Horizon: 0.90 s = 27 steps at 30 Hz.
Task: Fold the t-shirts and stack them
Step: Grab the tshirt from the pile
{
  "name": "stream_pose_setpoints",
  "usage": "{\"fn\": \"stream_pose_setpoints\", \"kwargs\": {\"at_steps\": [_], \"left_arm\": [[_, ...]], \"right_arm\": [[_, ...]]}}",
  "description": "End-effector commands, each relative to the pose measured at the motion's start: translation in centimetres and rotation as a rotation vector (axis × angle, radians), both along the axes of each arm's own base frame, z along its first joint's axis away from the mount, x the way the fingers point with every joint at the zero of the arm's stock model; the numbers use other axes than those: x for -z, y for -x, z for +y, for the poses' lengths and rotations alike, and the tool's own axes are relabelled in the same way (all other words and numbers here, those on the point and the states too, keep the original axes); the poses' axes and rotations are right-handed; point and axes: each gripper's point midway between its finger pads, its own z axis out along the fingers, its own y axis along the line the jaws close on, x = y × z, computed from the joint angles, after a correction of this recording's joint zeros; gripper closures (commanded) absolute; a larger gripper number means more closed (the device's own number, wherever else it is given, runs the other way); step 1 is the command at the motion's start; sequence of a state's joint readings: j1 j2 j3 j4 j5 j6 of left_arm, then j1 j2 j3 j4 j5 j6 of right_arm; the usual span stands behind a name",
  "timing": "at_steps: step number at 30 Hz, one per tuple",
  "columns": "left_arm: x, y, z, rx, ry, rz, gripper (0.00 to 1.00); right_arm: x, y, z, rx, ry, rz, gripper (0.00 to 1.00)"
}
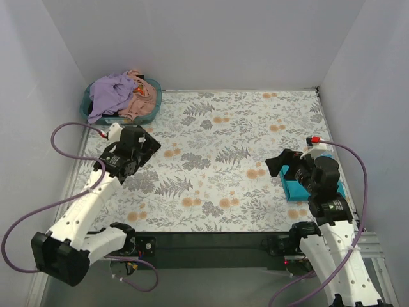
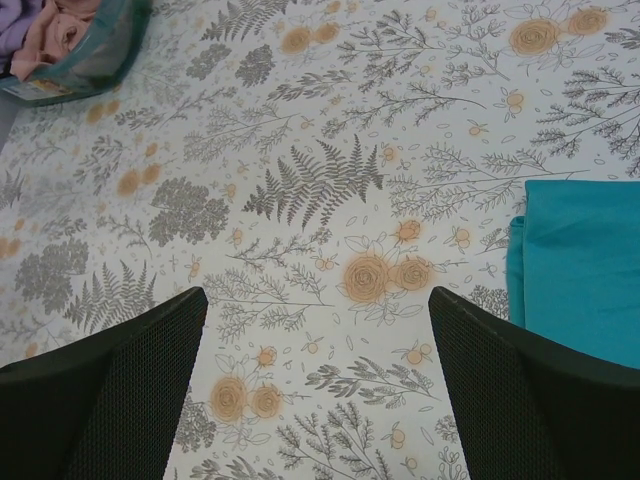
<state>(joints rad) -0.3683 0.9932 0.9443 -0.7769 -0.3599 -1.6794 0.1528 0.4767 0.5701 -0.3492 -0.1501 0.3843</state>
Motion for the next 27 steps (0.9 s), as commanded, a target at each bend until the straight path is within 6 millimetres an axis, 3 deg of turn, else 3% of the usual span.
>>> {"fn": "stream_pose_setpoints", "kwargs": {"at_steps": [1, 4, 5, 6, 9, 10, 13, 15, 16, 19, 21, 22, 23, 27], "left_arm": [[-1.8, -3.2, 0.7, -0.062, -0.042, -0.065, 0.02], [-2.4, -7.1, 1.8, -0.101, -0.057, -0.064, 0.02], [-3.6, -8.8, 3.7, -0.152, -0.058, -0.081, 0.02], [-2.5, -10.3, 4.6, -0.164, -0.067, -0.05, 0.02], [-2.2, -15.3, 8.0, -0.173, -0.019, -0.075, 0.02], [-2.2, -16.3, 10.5, -0.212, -0.009, -0.078, 0.02], [-2.8, -21.2, 13.2, -0.214, -0.023, -0.118, 0.02], [-2.1, -23.1, 16.1, -0.253, -0.051, -0.098, 0.02], [-2.0, -25.4, 17.5, -0.259, -0.065, -0.098, 0.02], [-1.1, -28.7, 20.0, -0.26, -0.066, -0.103, 0.02], [-1.0, -30.5, 21.0, -0.254, -0.061, -0.133, 0.02], [-2.3, -31.6, 21.4, -0.248, -0.074, -0.172, 0.02], [-0.9, -32.7, 21.6, -0.238, -0.077, -0.166, 0.02], [-0.4, -35.7, 20.8, -0.156, -0.051, -0.236, 0.02]], "right_arm": [[-2.8, -1.0, 0.6, -0.032, -0.001, -0.072, 0.02], [-3.2, -2.4, 0.4, -0.01, 0.001, -0.088, 0.02], [-3.0, -2.8, 0.5, -0.01, -0.002, -0.076, 0.02], [-3.3, -3.0, 0.7, -0.022, 0.0, -0.084, 0.01], [-3.1, -3.9, 1.4, -0.046, -0.021, -0.081, 0.02], [-2.7, -4.3, 1.6, -0.046, -0.034, -0.059, 0.02], [-1.5, -5.1, 1.8, -0.053, -0.02, -0.017, 0.02], [-0.8, -5.1, 2.1, -0.081, -0.006, -0.003, 0.01], [-0.3, -5.2, 2.2, -0.098, 0.0, 0.006, 0.02], [0.7, -5.4, 2.2, -0.101, 0.016, 0.017, 0.02], [1.1, -5.6, 2.0, -0.096, 0.038, 0.015, 0.02], [1.5, -5.6, 1.8, -0.095, 0.049, 0.02, 0.02], [1.8, -5.6, 1.7, -0.094, 0.063, 0.021, 0.02], [2.9, -5.8, 1.2, -0.074, 0.086, 0.039, 0.02]]}}
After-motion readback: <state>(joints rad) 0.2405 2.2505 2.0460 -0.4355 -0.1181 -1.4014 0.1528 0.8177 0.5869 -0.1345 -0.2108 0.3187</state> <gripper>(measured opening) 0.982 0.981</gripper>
